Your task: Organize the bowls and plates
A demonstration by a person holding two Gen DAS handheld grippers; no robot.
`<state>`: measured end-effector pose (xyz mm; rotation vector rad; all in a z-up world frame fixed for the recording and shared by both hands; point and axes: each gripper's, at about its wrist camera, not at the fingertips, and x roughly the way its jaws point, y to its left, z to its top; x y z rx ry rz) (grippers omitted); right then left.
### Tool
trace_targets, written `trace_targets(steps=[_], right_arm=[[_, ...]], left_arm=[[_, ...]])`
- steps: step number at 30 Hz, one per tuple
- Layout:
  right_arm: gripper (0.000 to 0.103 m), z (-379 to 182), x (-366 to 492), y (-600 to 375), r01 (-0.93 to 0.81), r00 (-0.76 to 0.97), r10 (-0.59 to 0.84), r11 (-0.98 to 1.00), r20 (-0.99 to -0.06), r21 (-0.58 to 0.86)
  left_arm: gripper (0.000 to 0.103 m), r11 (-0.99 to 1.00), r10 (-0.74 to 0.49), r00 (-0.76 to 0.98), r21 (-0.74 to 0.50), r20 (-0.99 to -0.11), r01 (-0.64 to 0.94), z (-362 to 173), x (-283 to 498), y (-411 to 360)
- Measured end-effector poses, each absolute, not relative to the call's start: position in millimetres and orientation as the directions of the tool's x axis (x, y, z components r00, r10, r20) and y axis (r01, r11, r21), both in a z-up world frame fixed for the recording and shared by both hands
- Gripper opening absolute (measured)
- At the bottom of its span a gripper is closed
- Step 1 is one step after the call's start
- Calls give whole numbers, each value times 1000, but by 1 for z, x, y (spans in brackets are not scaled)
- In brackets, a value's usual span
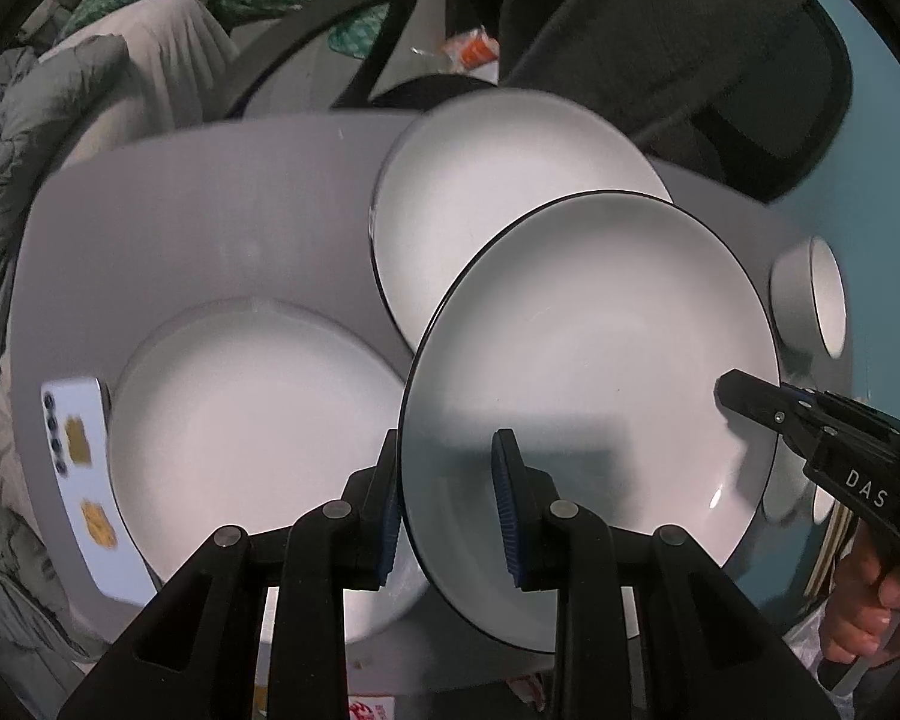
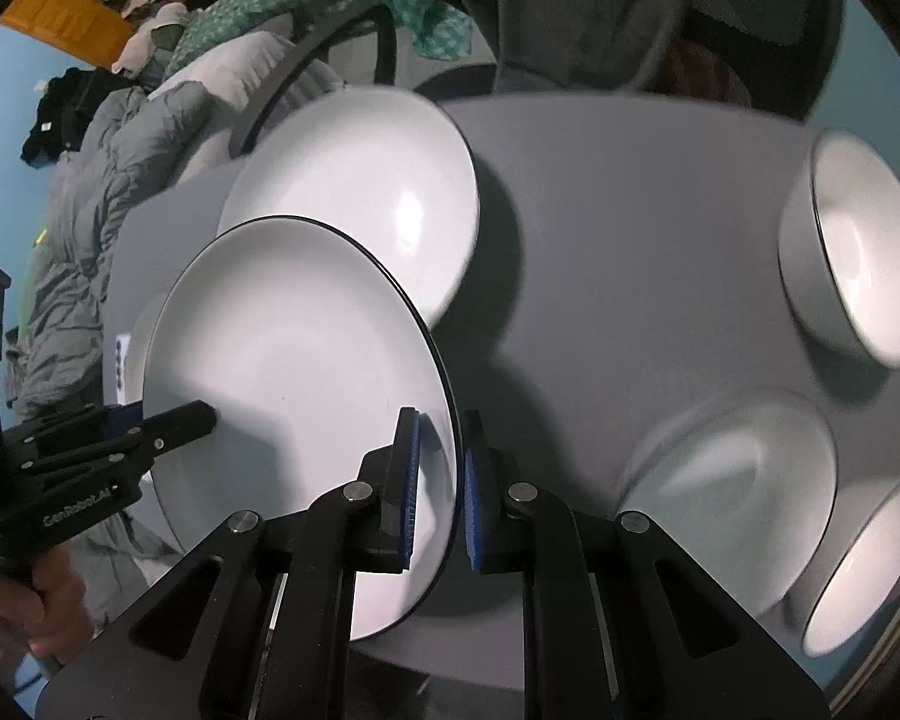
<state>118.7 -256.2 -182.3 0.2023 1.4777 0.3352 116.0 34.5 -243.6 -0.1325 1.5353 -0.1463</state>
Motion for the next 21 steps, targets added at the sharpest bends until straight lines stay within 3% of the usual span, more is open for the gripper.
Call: trace_targets(steps=[21], right_arm=[[14, -215, 200, -227, -108, -4, 332, 938, -943, 330]], left_arm=[[27, 997, -79, -12, -79, -997, 4, -277, 200, 30]])
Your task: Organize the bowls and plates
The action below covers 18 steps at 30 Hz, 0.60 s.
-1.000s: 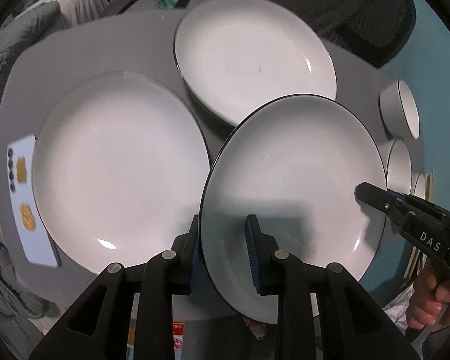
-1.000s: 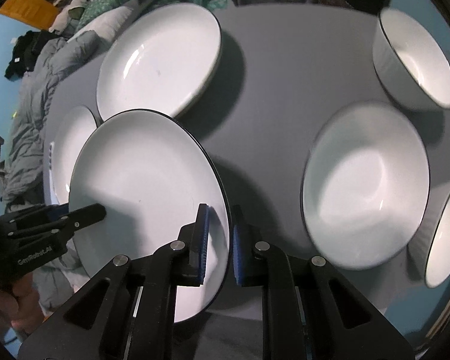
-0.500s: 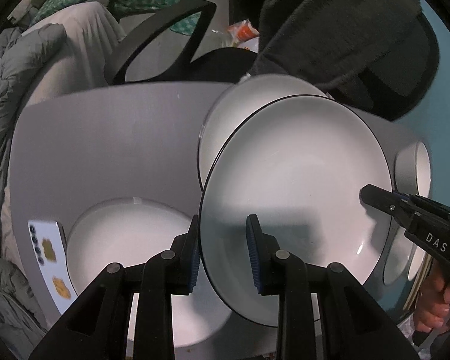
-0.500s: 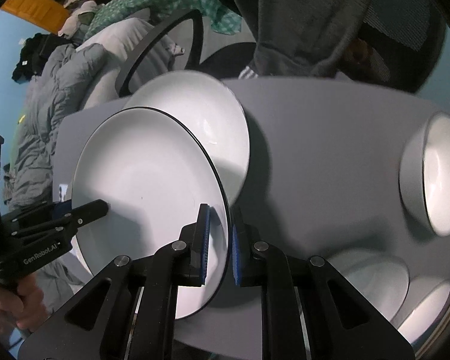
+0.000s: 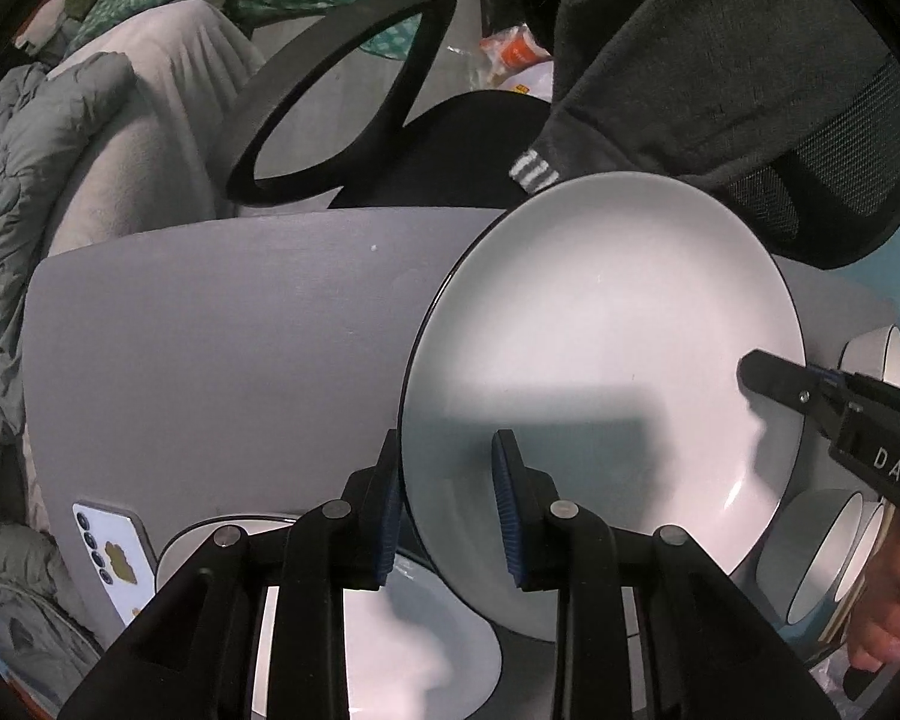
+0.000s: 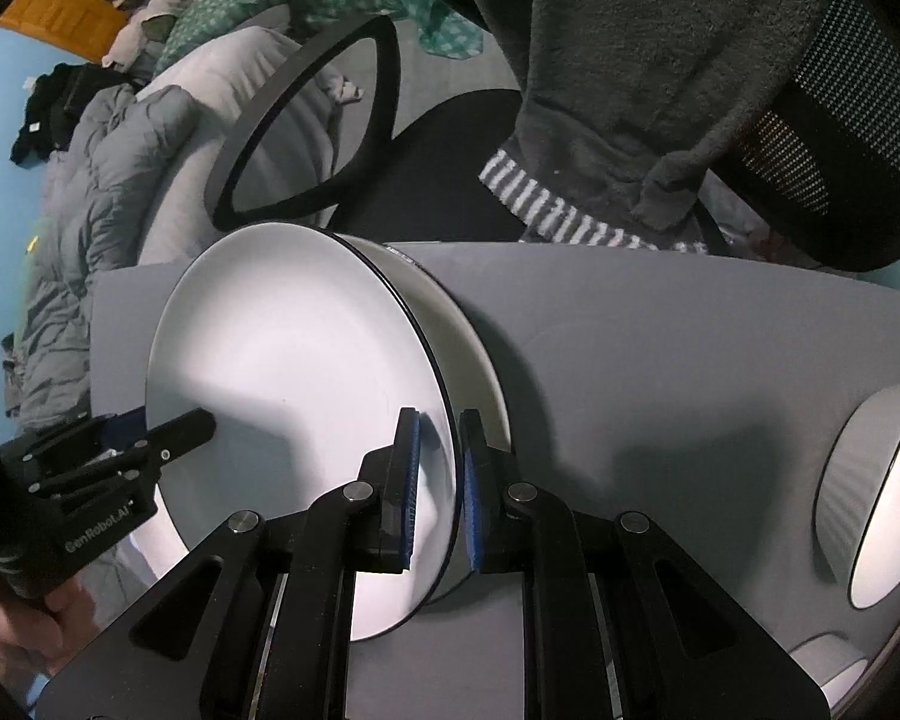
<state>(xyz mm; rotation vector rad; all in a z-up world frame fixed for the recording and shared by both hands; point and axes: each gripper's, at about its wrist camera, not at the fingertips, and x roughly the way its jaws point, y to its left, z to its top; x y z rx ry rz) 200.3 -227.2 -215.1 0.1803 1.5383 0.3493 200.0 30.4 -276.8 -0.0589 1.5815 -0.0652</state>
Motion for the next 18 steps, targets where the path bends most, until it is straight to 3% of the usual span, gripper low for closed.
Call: trace_targets(steps=[12, 18], right_arm=[[19, -217, 203, -220, -117, -85, 263, 955, -961, 271], [32, -212, 202, -218, -104, -116, 241, 962, -964, 253]], left_arm=[[27, 998, -57, -16, -58, -998, 29, -276, 198, 28], [27, 997, -66, -23, -66, -998, 26, -275, 193, 30]])
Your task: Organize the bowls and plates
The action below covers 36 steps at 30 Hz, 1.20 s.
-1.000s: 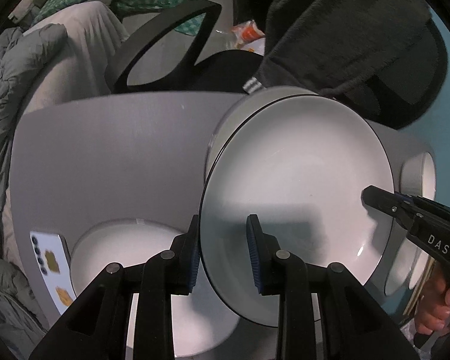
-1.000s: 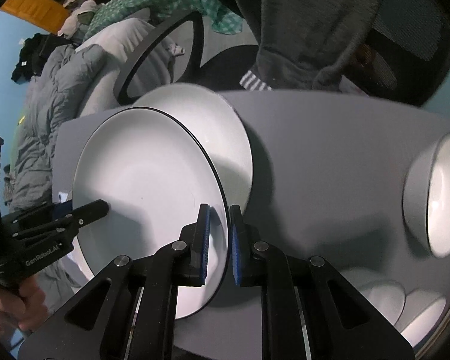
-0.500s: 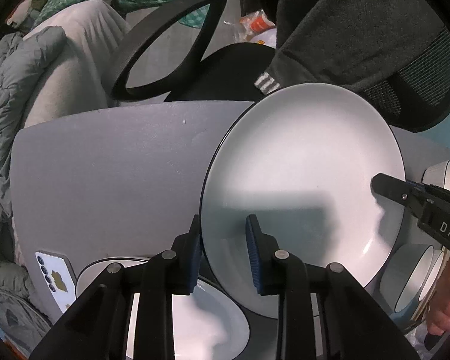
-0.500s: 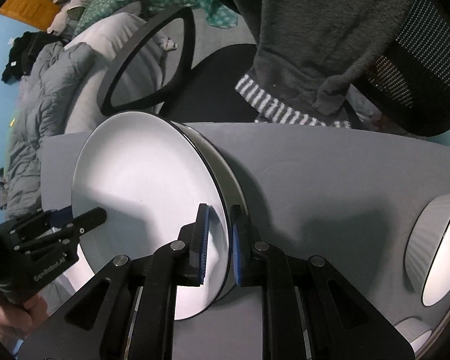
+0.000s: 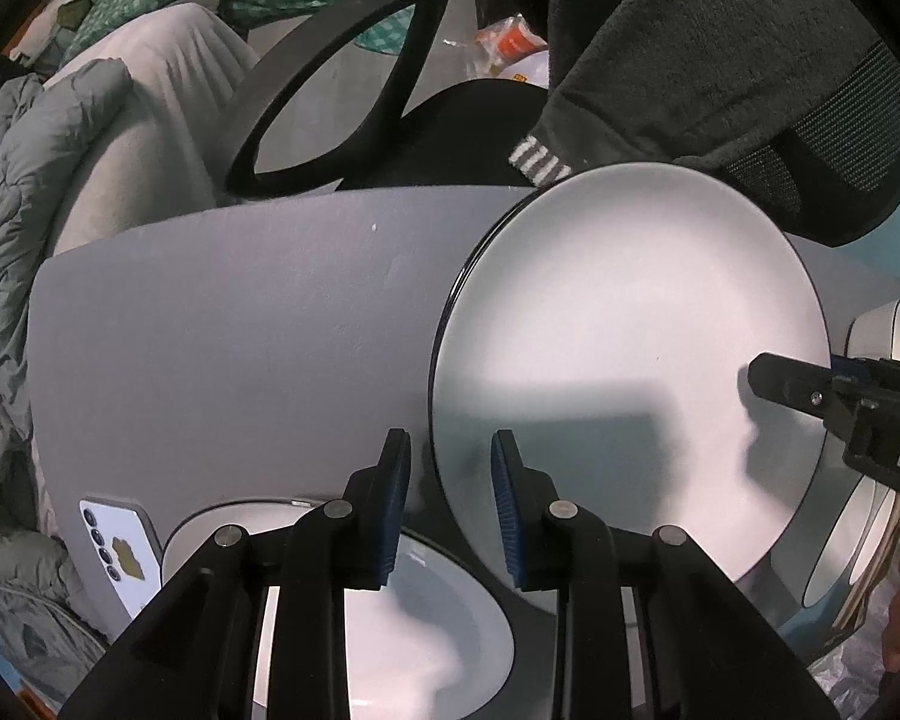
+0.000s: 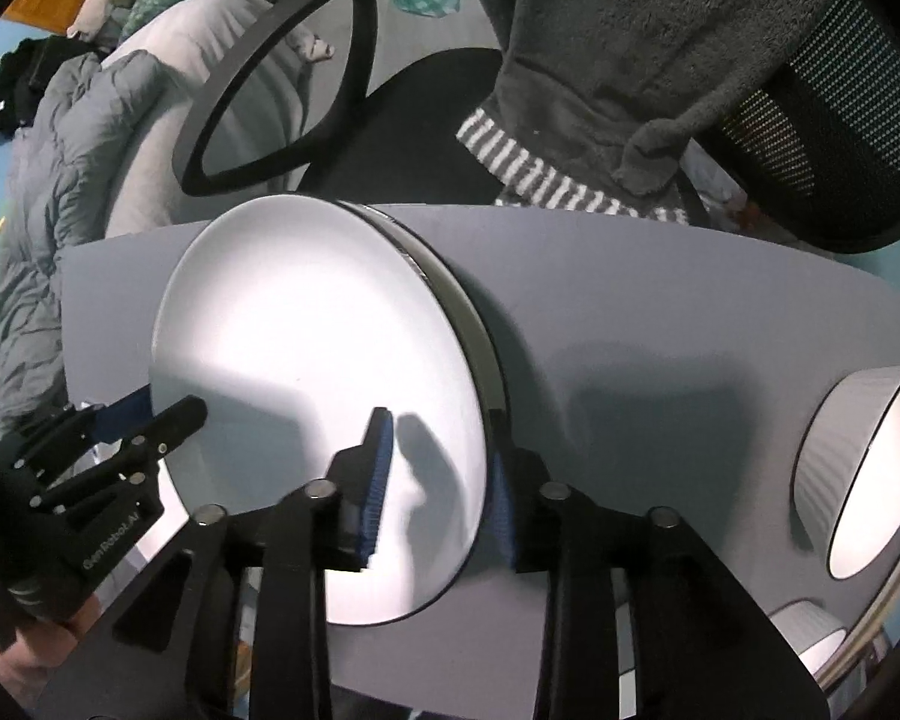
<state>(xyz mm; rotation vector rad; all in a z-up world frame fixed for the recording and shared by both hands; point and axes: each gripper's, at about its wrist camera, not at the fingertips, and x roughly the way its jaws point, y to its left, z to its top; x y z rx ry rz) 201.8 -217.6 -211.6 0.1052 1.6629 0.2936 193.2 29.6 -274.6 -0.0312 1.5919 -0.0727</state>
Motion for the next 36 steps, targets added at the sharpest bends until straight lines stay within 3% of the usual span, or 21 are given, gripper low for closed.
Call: trace_targets(steps=[6, 8, 16, 25, 32, 36], right_arm=[[35, -206, 199, -218, -103, -100, 209, 970, -973, 219], [41, -203, 198, -218, -118, -79, 160, 979, -984, 169], [41, -198, 189, -216, -148, -54, 125, 980, -991, 132], [43, -159, 159, -202, -225, 22, 74, 972, -997, 67], [47, -151, 125, -178, -257, 2, 149, 956, -989, 144], [47, -163, 107, -159, -264, -42, 203, 942, -978, 207]], left_arm=[[28, 997, -78, -10, -78, -997, 4, -268, 187, 39], [28, 997, -83, -4, -83, -997, 2, -266, 185, 43], [31, 997, -62, 39, -61, -997, 39, -249, 172, 56], [50, 996, -43, 90, -36, -995, 81, -226, 144, 104], [50, 997, -42, 74, -37, -996, 73, -238, 129, 156], [37, 991, -8, 69, 2, -998, 134, -250, 123, 162]])
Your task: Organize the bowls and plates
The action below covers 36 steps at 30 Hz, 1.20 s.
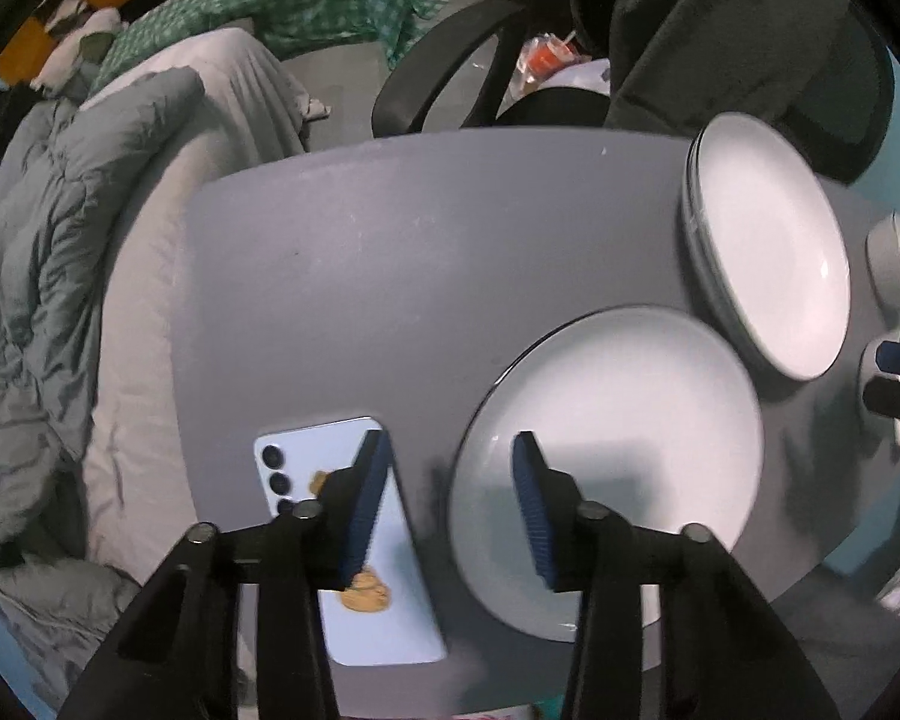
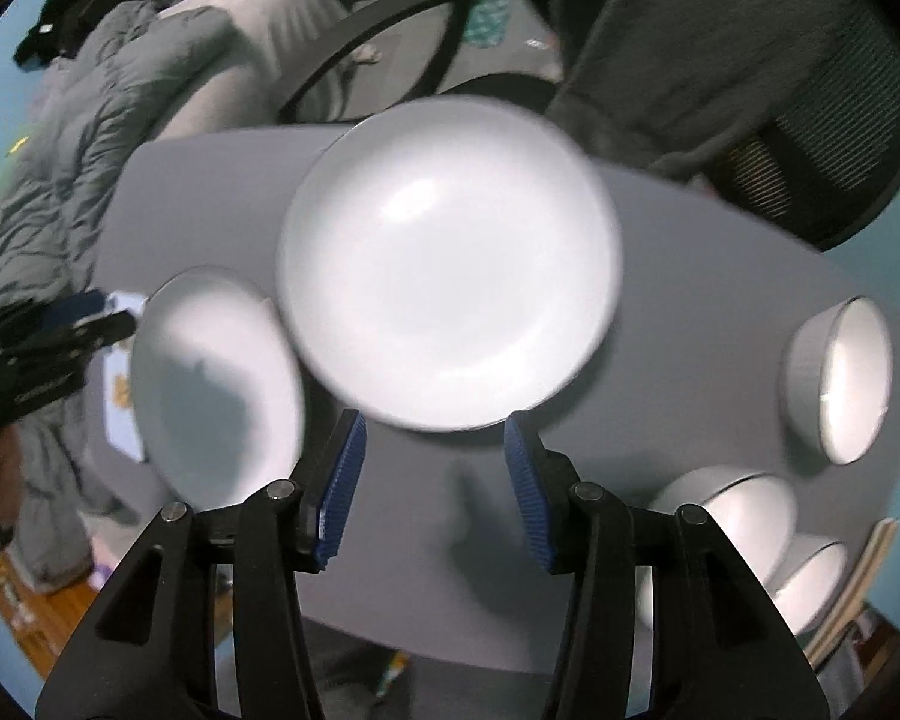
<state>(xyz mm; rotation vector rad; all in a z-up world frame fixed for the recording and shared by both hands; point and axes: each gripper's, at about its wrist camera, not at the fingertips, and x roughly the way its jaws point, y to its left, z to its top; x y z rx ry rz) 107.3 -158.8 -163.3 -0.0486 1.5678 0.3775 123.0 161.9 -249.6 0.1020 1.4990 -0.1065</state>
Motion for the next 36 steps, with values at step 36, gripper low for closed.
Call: trace_targets(steps=[36], right_arm=[[15, -238, 81, -104, -227, -102, 296, 922, -950, 312]], left_arm=[[24, 996, -82, -4, -82, -997, 40, -293, 93, 157]])
